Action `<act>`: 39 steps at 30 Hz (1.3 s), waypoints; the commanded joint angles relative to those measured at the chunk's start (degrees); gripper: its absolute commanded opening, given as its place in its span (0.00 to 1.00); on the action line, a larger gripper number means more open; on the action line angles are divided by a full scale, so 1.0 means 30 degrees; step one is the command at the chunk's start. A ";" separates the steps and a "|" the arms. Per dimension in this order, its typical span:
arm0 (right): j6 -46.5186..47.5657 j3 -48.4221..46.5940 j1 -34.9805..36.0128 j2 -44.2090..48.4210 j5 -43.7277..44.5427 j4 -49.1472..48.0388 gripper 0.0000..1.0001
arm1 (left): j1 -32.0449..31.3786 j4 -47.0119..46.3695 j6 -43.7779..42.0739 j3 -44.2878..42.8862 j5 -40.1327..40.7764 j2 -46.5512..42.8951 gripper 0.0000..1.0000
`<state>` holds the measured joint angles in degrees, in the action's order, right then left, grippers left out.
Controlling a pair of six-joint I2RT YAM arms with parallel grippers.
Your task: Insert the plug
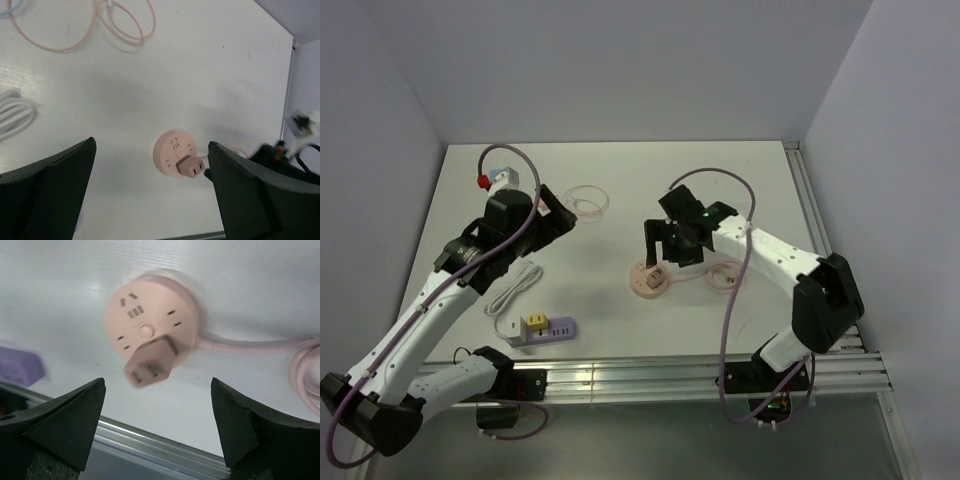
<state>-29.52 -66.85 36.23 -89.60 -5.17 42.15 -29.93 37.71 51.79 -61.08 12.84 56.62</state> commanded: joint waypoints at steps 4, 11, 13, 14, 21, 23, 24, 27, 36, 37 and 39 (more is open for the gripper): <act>0.0494 0.0075 0.0141 0.4224 0.1368 -0.0487 0.93 | 0.1885 0.1285 -0.0944 -0.2841 0.1724 0.2305 1.00; 0.0494 0.1743 0.0024 0.7394 0.2866 -0.0954 0.92 | 0.5989 0.2015 -0.2319 -0.6640 0.0379 0.8385 0.98; 0.0406 0.2563 -0.0006 0.8066 0.2313 -0.1420 0.91 | 0.7158 0.2630 -0.2701 -0.8022 0.0786 1.0151 0.97; 0.0377 0.2885 -0.0006 0.8245 0.2048 -0.1626 0.90 | 0.7600 0.3214 -0.2848 -0.9537 0.0643 1.1929 0.96; -0.0327 0.6108 -0.0035 0.8804 -0.0150 -0.3970 0.88 | 1.1234 0.2408 -0.4745 -1.4968 -0.0180 1.8006 0.88; -0.0152 0.6286 -0.0035 0.8424 -0.0239 -0.4206 0.87 | 1.1880 0.2661 -0.5045 -1.6986 0.0403 2.0019 0.86; -0.0035 0.6345 -0.0006 0.8219 -0.0211 -0.4294 0.87 | 1.2259 0.2402 -0.5801 -1.7661 0.0494 2.0700 0.82; 0.0346 0.6462 -0.0064 0.7896 -0.0239 -0.4556 0.87 | 1.2700 0.1467 -0.7587 -1.9713 0.0204 2.3103 0.80; 0.1021 0.6638 -0.0620 0.6578 -0.1410 -0.5699 0.86 | 1.3083 -0.2813 -1.2278 -2.0187 -0.2898 2.6300 0.75; 0.1021 0.6726 -0.0708 0.6577 -0.1528 -0.5759 0.86 | 1.3083 -0.3106 -1.2602 -2.0129 -0.3454 2.6563 0.75; 0.1021 0.6843 -0.0972 0.6402 -0.1645 -0.5789 0.86 | 1.3083 -0.3839 -1.3595 -1.9838 -0.3752 2.6683 0.77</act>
<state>-27.51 -47.13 34.50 -69.97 -8.91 27.22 9.19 32.62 18.81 -118.91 6.33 136.59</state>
